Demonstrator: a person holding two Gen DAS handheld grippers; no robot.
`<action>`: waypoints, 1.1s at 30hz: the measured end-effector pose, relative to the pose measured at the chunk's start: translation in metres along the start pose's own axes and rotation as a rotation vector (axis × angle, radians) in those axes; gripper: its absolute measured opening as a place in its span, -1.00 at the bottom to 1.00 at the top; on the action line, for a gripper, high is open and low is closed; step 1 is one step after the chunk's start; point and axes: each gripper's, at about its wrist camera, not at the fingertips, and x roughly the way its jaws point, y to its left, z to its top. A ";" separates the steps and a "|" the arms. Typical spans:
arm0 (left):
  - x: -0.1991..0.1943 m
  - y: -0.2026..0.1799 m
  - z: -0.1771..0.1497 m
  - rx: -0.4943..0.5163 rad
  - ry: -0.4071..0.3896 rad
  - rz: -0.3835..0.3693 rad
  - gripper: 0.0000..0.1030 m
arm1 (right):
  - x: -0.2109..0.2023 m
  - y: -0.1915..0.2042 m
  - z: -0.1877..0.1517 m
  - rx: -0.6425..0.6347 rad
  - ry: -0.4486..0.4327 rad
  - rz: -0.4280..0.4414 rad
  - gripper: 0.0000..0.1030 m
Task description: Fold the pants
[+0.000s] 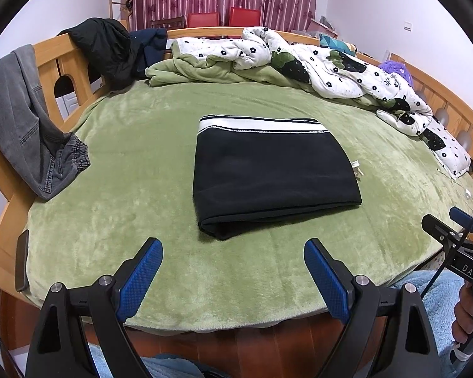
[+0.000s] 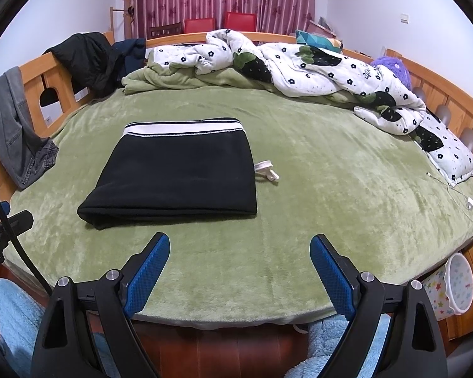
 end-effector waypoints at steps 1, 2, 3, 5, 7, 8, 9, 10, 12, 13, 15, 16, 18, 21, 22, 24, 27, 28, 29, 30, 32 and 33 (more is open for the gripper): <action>0.000 0.000 0.000 -0.001 -0.001 0.000 0.77 | 0.000 0.000 0.000 0.001 0.000 0.000 0.74; 0.000 0.000 0.000 0.000 -0.001 -0.001 0.77 | 0.000 0.000 0.000 0.002 0.000 0.000 0.74; 0.000 -0.001 0.000 -0.002 -0.002 0.000 0.77 | 0.000 -0.001 0.000 0.003 0.000 0.001 0.74; 0.000 -0.001 0.000 -0.003 -0.002 0.001 0.77 | 0.000 0.000 0.000 0.007 0.000 0.002 0.74; 0.000 0.000 0.000 -0.002 -0.002 0.002 0.77 | 0.000 0.000 0.000 0.005 0.000 0.000 0.74; 0.000 -0.001 0.000 -0.004 -0.004 0.007 0.77 | -0.001 -0.001 0.000 0.003 -0.001 0.000 0.74; 0.000 0.000 0.000 -0.005 -0.005 0.010 0.77 | 0.000 -0.001 0.000 0.003 -0.001 0.001 0.74; 0.000 -0.001 0.000 -0.008 -0.005 0.011 0.77 | -0.001 -0.001 0.000 0.003 0.000 0.002 0.74; 0.000 0.000 0.000 -0.008 -0.005 0.011 0.77 | -0.001 -0.001 0.000 0.005 -0.003 0.003 0.74; 0.000 0.000 0.000 -0.007 -0.005 0.012 0.77 | 0.000 0.000 0.000 0.005 0.000 0.002 0.74; 0.000 0.001 0.001 -0.006 -0.006 0.011 0.77 | -0.001 0.000 0.000 0.007 -0.001 0.004 0.74; 0.000 0.001 0.000 -0.006 -0.006 0.009 0.77 | -0.001 0.000 0.000 0.005 -0.001 0.004 0.74; 0.000 0.001 0.000 -0.006 -0.005 0.011 0.77 | -0.001 0.000 0.000 0.004 -0.001 -0.001 0.74; 0.000 0.001 0.001 -0.006 -0.007 0.011 0.77 | -0.001 0.000 0.000 0.004 -0.001 0.001 0.74; 0.000 0.000 0.000 -0.007 -0.006 0.012 0.77 | -0.001 -0.001 0.000 0.004 -0.001 0.000 0.74; 0.000 0.000 0.000 -0.007 -0.006 0.011 0.77 | -0.001 -0.001 0.000 0.006 0.000 0.002 0.74; -0.001 0.000 0.000 -0.007 -0.007 0.013 0.77 | -0.001 -0.001 0.000 0.008 0.001 0.003 0.74; -0.001 -0.001 0.000 -0.008 -0.006 0.013 0.77 | -0.001 0.000 0.000 0.009 0.001 0.002 0.74; -0.001 0.000 0.000 -0.007 -0.006 0.012 0.77 | -0.001 -0.001 0.000 0.009 0.001 0.002 0.74; 0.000 0.000 0.000 -0.008 -0.006 0.012 0.77 | -0.001 -0.001 0.000 0.008 0.001 0.003 0.74; 0.000 0.000 0.000 -0.007 -0.007 0.012 0.77 | -0.001 -0.001 0.000 0.006 0.002 0.004 0.74; 0.000 0.000 0.000 -0.008 -0.006 0.014 0.77 | -0.001 -0.001 0.000 0.005 0.001 0.003 0.74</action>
